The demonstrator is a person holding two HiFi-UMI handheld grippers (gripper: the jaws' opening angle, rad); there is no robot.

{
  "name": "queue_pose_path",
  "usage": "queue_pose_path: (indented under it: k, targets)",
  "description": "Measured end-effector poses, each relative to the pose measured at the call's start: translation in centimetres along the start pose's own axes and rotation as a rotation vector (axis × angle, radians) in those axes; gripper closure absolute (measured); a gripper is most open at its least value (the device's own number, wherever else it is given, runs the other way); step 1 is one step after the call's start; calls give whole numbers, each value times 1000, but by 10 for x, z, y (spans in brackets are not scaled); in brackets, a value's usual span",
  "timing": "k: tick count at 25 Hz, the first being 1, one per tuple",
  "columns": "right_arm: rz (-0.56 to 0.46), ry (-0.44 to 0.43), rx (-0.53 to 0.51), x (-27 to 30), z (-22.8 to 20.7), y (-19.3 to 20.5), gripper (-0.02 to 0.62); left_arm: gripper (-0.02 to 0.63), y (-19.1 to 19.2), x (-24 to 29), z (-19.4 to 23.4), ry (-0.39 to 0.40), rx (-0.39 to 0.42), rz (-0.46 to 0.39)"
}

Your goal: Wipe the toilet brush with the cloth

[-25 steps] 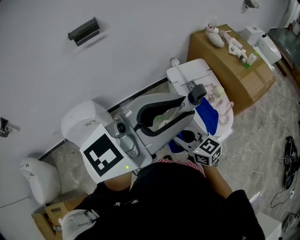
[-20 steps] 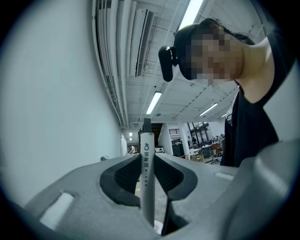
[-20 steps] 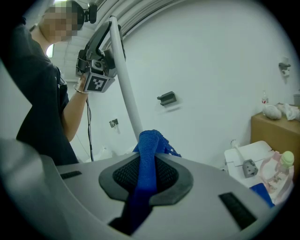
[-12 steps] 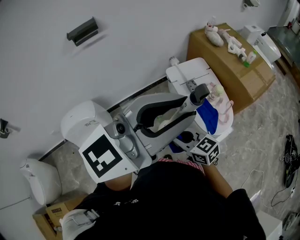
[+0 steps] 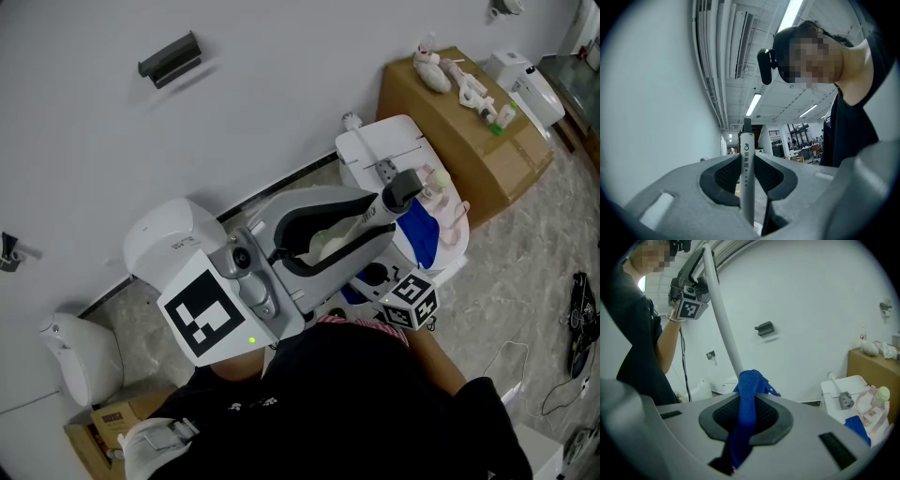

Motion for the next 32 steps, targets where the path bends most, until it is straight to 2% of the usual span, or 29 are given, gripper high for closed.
queue_pose_path:
  k: [10, 16, 26, 32]
  targets:
    - [-4, 66, 12, -9, -6, 5, 532, 515, 7, -2, 6, -42, -14, -5]
    - [-69, 134, 36, -31, -15, -1, 532, 515, 11, -5, 12, -91, -37, -20]
    - [-227, 224, 10, -65, -30, -53, 532, 515, 16, -3, 29, -122, -29, -18]
    - [-408, 218, -36, -90, -22, -108, 532, 515, 20, -5, 35, -140, -41, -11]
Point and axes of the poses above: the fingertips, and each gripper's own axes: x forward along the fingers, z to its left, y out of its underside, the point moved 7 cm from there along -x, backward along the fingers, and after that the axes turned 6 degrees about -x, right-handed, at the moved point
